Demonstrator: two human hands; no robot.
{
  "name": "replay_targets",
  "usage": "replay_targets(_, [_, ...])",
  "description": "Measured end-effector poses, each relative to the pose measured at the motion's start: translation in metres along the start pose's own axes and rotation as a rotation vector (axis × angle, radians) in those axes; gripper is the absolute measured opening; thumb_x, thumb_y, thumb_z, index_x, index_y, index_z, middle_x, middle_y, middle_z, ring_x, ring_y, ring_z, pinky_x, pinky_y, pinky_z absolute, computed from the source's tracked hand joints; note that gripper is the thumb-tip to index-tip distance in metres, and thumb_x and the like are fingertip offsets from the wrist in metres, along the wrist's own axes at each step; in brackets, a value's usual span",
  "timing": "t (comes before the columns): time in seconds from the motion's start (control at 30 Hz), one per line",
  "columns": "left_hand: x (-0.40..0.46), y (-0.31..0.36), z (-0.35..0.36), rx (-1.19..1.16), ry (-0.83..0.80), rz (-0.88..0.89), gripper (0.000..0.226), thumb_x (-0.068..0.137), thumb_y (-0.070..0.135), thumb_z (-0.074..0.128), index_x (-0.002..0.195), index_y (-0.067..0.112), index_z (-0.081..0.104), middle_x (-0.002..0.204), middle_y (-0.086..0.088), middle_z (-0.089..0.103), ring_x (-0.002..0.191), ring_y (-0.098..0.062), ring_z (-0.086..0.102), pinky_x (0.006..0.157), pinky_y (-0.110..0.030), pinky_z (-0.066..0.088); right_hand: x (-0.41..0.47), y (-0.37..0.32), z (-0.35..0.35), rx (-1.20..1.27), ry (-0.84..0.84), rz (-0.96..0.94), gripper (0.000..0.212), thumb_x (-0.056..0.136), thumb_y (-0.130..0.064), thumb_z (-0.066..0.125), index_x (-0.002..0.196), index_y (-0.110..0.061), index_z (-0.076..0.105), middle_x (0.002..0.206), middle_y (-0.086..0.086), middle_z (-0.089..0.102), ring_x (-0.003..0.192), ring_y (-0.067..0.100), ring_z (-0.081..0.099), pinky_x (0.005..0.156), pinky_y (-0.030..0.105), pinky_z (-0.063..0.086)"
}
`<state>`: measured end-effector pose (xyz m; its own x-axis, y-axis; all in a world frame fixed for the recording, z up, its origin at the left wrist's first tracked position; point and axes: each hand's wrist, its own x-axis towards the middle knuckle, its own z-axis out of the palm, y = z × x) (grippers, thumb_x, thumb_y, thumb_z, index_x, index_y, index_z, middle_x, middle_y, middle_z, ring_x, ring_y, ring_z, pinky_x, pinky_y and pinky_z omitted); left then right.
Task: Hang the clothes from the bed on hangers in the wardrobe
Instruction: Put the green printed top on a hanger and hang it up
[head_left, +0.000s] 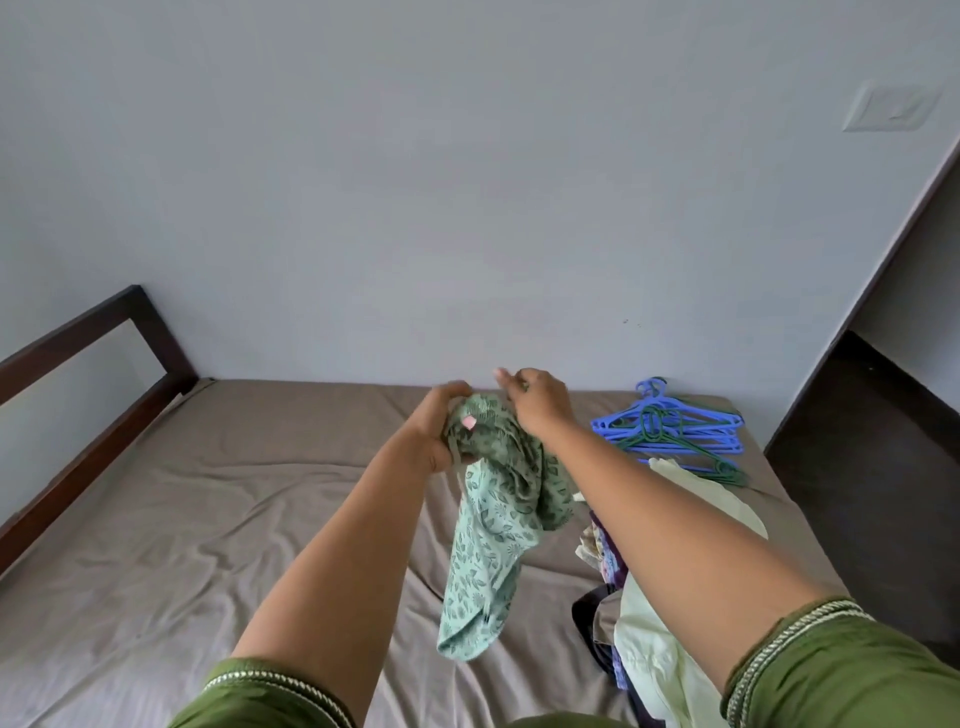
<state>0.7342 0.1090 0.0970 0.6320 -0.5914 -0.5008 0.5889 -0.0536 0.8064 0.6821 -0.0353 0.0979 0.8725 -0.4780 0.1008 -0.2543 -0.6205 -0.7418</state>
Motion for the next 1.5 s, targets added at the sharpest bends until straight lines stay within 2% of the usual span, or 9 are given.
replay_targets(0.27, [0.001, -0.008, 0.002, -0.113, -0.090, 0.253, 0.045, 0.082, 0.016, 0.069, 0.119, -0.008, 0.059, 0.110, -0.025, 0.066, 0.093, -0.033, 0.068, 0.084, -0.044, 0.055, -0.009, -0.007, -0.003, 0.407, -0.358, 0.229, 0.070, 0.085, -0.066, 0.051, 0.135, -0.017, 0.051, 0.136, 0.009, 0.055, 0.125, 0.030, 0.049, 0.097, 0.041, 0.042])
replay_targets(0.43, [0.002, -0.009, 0.009, -0.121, 0.051, 0.351, 0.036, 0.092, 0.009, 0.062, 0.125, -0.003, 0.054, 0.108, -0.023, 0.067, 0.089, -0.032, 0.070, 0.072, -0.041, 0.058, -0.005, 0.006, -0.010, 0.494, -0.463, 0.167, 0.068, 0.080, -0.041, 0.074, 0.139, -0.028, 0.045, 0.132, 0.004, 0.057, 0.121, 0.025, 0.052, 0.103, 0.047, 0.042])
replay_targets(0.6, [0.001, -0.003, 0.011, 0.237, 0.107, 0.369, 0.049, 0.085, -0.002, 0.064, 0.128, 0.015, 0.048, 0.113, -0.017, 0.063, 0.094, -0.031, 0.067, 0.080, -0.045, 0.057, -0.003, -0.012, -0.016, 0.072, -0.334, 0.088, 0.034, 0.096, -0.028, 0.046, 0.126, -0.013, 0.051, 0.120, 0.009, 0.060, 0.103, 0.023, 0.057, 0.091, 0.039, 0.049])
replay_targets(0.7, [-0.001, 0.007, 0.009, 0.611, 0.449, 0.429, 0.032, 0.087, 0.009, 0.060, 0.117, 0.018, 0.052, 0.097, -0.005, 0.064, 0.077, -0.018, 0.063, 0.067, -0.033, 0.056, 0.001, -0.016, -0.025, -0.039, -0.337, 0.113, 0.044, 0.098, -0.024, 0.043, 0.137, -0.003, 0.041, 0.135, 0.017, 0.050, 0.115, 0.028, 0.051, 0.093, 0.036, 0.042])
replay_targets(0.8, [-0.002, 0.009, 0.014, 0.763, 0.519, 0.464, 0.021, 0.088, 0.020, 0.061, 0.107, 0.016, 0.056, 0.083, 0.001, 0.061, 0.070, -0.015, 0.060, 0.060, -0.028, 0.050, 0.005, -0.022, -0.026, 0.065, -0.373, 0.188, 0.048, 0.099, -0.023, 0.045, 0.138, 0.003, 0.040, 0.137, 0.019, 0.048, 0.124, 0.033, 0.049, 0.096, 0.038, 0.040])
replay_targets(1.0, [0.000, 0.005, 0.024, 0.454, 0.249, 0.344, 0.053, 0.085, 0.048, 0.064, 0.120, 0.009, 0.052, 0.108, -0.012, 0.067, 0.096, -0.026, 0.067, 0.091, -0.044, 0.054, 0.000, -0.033, -0.023, 0.312, -0.409, 0.306, 0.056, 0.100, -0.043, 0.032, 0.143, -0.008, 0.039, 0.149, 0.016, 0.038, 0.137, 0.034, 0.034, 0.114, 0.049, 0.026])
replay_targets(1.17, [0.004, 0.001, 0.019, 0.524, 0.234, 0.343, 0.035, 0.079, 0.022, 0.074, 0.108, 0.010, 0.058, 0.098, -0.012, 0.071, 0.090, -0.027, 0.070, 0.084, -0.046, 0.057, 0.004, -0.023, -0.020, 0.418, -0.422, 0.346, 0.074, 0.097, -0.060, 0.032, 0.152, -0.012, 0.022, 0.159, 0.012, 0.018, 0.146, 0.031, 0.016, 0.115, 0.051, 0.015])
replay_targets(1.33, [0.001, 0.008, 0.020, 0.436, 0.332, 0.311, 0.026, 0.085, 0.018, 0.061, 0.105, 0.002, 0.062, 0.092, -0.015, 0.071, 0.083, -0.029, 0.070, 0.081, -0.044, 0.059, 0.000, -0.014, -0.017, 0.337, -0.452, 0.303, 0.088, 0.083, -0.070, 0.049, 0.146, -0.009, 0.036, 0.152, 0.016, 0.035, 0.140, 0.037, 0.030, 0.111, 0.054, 0.026])
replay_targets(1.5, [-0.006, 0.020, 0.017, 0.228, 0.342, 0.380, 0.012, 0.082, 0.003, 0.052, 0.092, 0.002, 0.060, 0.073, -0.011, 0.063, 0.065, -0.027, 0.063, 0.068, -0.039, 0.056, 0.000, 0.011, -0.022, 0.212, -0.338, 0.184, 0.064, 0.085, -0.052, 0.064, 0.135, -0.015, 0.049, 0.114, 0.008, 0.068, 0.106, 0.023, 0.062, 0.088, 0.037, 0.047])
